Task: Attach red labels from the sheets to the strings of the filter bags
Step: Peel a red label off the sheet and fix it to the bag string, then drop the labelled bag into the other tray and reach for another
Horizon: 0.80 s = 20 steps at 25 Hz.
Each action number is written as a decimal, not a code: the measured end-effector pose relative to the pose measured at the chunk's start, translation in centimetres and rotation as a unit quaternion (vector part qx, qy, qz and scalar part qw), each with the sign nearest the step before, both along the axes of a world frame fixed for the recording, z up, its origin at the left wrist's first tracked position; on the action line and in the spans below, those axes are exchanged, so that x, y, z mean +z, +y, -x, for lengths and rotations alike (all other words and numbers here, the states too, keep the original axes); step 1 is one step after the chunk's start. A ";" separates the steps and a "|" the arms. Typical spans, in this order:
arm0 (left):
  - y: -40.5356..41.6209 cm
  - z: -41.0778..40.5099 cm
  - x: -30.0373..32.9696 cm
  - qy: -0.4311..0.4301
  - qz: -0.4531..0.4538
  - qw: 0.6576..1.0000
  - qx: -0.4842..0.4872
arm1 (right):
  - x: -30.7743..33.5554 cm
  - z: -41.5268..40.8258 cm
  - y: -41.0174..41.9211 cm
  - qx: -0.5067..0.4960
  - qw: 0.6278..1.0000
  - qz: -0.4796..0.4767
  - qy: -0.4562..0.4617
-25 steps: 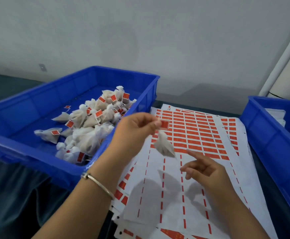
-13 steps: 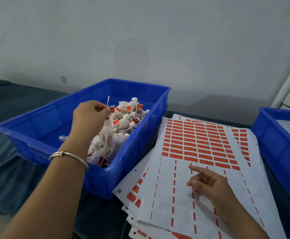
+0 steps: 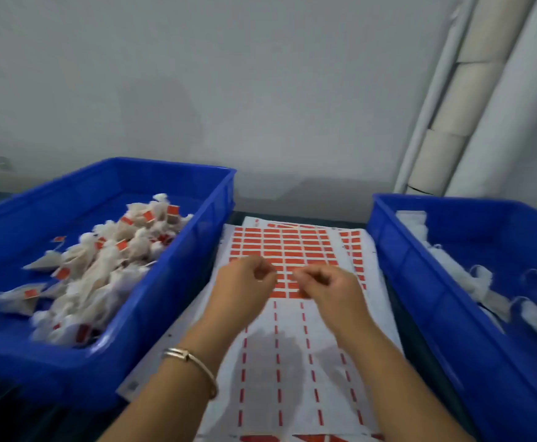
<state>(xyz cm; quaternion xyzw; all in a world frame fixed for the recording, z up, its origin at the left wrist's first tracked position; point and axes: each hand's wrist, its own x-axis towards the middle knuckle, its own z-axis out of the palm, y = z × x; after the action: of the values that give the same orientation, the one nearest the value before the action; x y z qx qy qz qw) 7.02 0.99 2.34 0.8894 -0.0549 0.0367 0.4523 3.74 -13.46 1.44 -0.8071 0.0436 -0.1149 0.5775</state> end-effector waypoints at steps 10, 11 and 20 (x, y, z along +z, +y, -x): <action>-8.6 2.1 -9.3 -0.064 -0.226 0.967 -0.097 | 9.1 -7.0 -20.1 -0.250 0.962 0.104 -0.012; -8.6 2.0 -9.6 -0.071 -0.229 0.966 -0.097 | 8.2 -7.4 -22.6 -0.260 0.951 0.156 0.055; -8.6 0.6 -9.7 -0.030 -0.262 0.960 -0.099 | -0.6 -5.4 -32.3 -0.085 0.763 0.512 0.386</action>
<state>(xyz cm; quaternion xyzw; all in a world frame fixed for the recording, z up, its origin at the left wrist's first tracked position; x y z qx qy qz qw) 6.44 -7.63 -7.40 0.9654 -0.1637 0.0026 0.2032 9.16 -45.80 0.80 -0.9518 0.2662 0.1524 0.0008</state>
